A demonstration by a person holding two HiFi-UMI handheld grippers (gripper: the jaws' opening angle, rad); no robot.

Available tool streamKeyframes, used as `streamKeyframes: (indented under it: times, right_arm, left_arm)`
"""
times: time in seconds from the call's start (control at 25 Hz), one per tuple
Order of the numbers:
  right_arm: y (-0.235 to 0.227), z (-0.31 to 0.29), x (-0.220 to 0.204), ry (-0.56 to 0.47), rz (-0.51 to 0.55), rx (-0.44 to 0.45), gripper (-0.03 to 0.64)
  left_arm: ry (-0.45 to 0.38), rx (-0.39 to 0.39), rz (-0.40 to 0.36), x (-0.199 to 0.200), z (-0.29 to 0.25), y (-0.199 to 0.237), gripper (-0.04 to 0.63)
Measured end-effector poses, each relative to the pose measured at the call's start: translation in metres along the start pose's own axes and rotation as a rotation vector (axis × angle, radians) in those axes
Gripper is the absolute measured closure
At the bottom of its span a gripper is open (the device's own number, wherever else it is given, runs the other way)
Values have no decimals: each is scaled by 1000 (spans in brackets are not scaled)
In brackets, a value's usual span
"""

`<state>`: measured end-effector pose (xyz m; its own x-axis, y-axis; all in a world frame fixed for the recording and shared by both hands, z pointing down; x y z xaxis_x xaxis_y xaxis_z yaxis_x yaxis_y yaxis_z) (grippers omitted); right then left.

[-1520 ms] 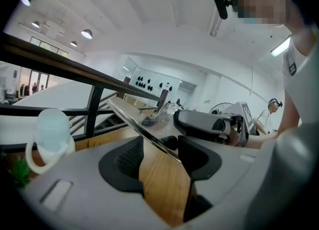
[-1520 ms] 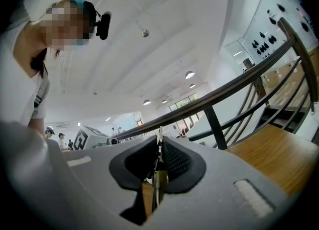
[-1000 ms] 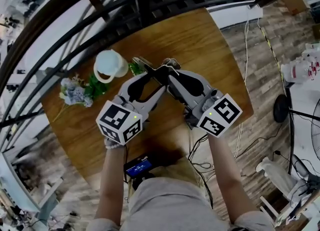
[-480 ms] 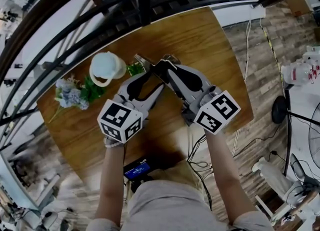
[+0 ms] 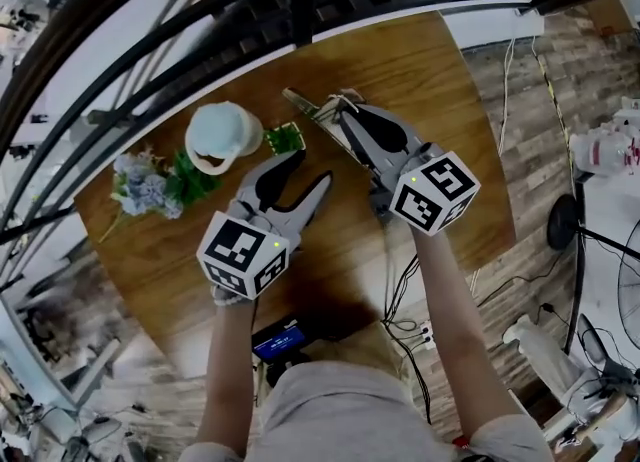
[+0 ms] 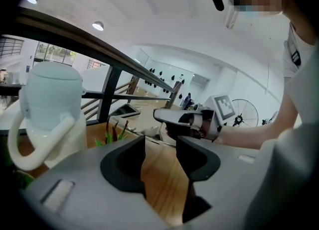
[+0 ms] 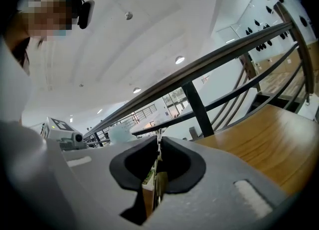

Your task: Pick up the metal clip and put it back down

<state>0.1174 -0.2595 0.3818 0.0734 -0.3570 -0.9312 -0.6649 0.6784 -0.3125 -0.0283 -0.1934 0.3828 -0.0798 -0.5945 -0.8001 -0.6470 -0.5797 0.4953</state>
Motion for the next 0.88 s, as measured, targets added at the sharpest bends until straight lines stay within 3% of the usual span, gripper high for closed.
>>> streamKeyframes:
  times: [0.72, 0.88]
  right_arm:
    - [-49, -68, -38, 121, -38, 13, 586]
    - [-53, -79, -39, 174, 14, 12, 586]
  left_arm:
    - [-34, 18, 18, 7, 15, -2, 413]
    - [-35, 22, 17, 6, 18, 1, 416]
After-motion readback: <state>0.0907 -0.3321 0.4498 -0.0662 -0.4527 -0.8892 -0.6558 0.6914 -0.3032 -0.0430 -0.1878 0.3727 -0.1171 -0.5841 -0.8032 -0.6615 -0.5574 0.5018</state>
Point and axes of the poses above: the fingertips, and each gripper's own axes: z backward along the fingers, y to its left, x out of its top, the point moved 7 cm from there along z, backward along the fingers, and after that the axes turned 8 degrees about z, right-handed, at the moved point
